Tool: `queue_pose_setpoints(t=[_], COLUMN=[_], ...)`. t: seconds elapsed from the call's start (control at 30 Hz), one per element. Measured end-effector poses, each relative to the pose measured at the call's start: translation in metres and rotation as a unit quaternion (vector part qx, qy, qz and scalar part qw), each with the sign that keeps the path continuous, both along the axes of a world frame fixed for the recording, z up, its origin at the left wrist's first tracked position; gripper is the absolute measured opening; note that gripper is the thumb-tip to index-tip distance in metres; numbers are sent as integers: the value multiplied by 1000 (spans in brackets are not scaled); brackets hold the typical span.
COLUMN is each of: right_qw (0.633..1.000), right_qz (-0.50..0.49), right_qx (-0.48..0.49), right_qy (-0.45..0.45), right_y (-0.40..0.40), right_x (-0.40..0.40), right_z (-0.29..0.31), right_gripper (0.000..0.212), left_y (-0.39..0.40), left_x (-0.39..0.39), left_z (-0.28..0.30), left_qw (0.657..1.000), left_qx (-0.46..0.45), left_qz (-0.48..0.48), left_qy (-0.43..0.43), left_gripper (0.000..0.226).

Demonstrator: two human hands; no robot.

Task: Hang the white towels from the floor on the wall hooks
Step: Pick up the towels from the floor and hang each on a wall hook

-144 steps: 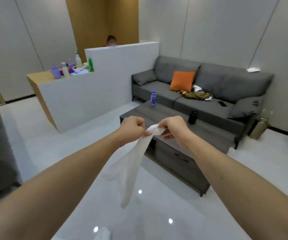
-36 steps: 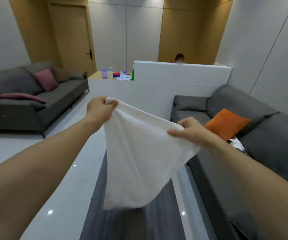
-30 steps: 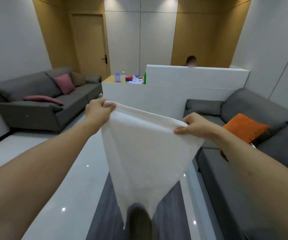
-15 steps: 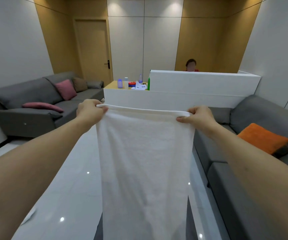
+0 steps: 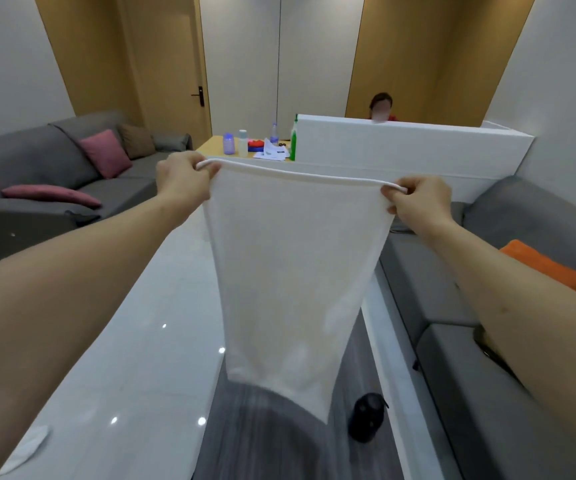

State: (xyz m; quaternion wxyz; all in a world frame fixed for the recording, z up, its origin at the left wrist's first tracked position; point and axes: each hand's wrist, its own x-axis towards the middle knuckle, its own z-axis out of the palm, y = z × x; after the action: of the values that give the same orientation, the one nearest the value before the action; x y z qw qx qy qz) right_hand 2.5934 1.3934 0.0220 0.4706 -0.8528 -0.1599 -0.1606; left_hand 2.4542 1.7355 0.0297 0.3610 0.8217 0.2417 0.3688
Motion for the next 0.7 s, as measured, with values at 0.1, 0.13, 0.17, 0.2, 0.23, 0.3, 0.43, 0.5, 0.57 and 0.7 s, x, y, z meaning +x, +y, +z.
queue_pose_setpoints(t=[0.1,0.13,0.17,0.2,0.23,0.3,0.43,0.5,0.57,0.7], right_qw=[1000,1000,999,999,1000,1000,999,998,996,986], right_qz=[2,1,-1,-1,1,9,28,38,49,74], right_qx=[7,6,7,9,10,12,20,12,-4,-54], right_qy=[-20,-27,-32,-32,-29,-24,15,46,75,137], right_y=[0,-2,-5,-8,-11,-20,-44,-60,-80,-126], right_x=[-4,-7,-12,-18,-25,-42,-90,-119,-150,-223], right_z=[1,-1,-5,-9,-16,-32,-81,-110,-144,-223], right_gripper=[15,15,16,16,15,14,11,12,13,11], left_y=[1,0,-1,-3,-6,-13,-39,-58,-80,-124], left_x=[-4,-8,-14,-21,-30,-49,-104,-139,-176,-251], left_z=[4,3,0,-5,-11,-27,-72,-102,-135,-209], left_qw=[1000,999,999,999,999,998,994,992,988,977], left_qx=[-11,-15,-18,-22,-28,-53,-104,-119,-138,-132], left_qz=[-8,-10,-11,-11,-12,-18,-19,-19,-12,-5], left_qy=[-25,-29,-30,-28,-23,-14,20,45,75,170], left_gripper=[21,20,19,17,16,17,18,18,21,19])
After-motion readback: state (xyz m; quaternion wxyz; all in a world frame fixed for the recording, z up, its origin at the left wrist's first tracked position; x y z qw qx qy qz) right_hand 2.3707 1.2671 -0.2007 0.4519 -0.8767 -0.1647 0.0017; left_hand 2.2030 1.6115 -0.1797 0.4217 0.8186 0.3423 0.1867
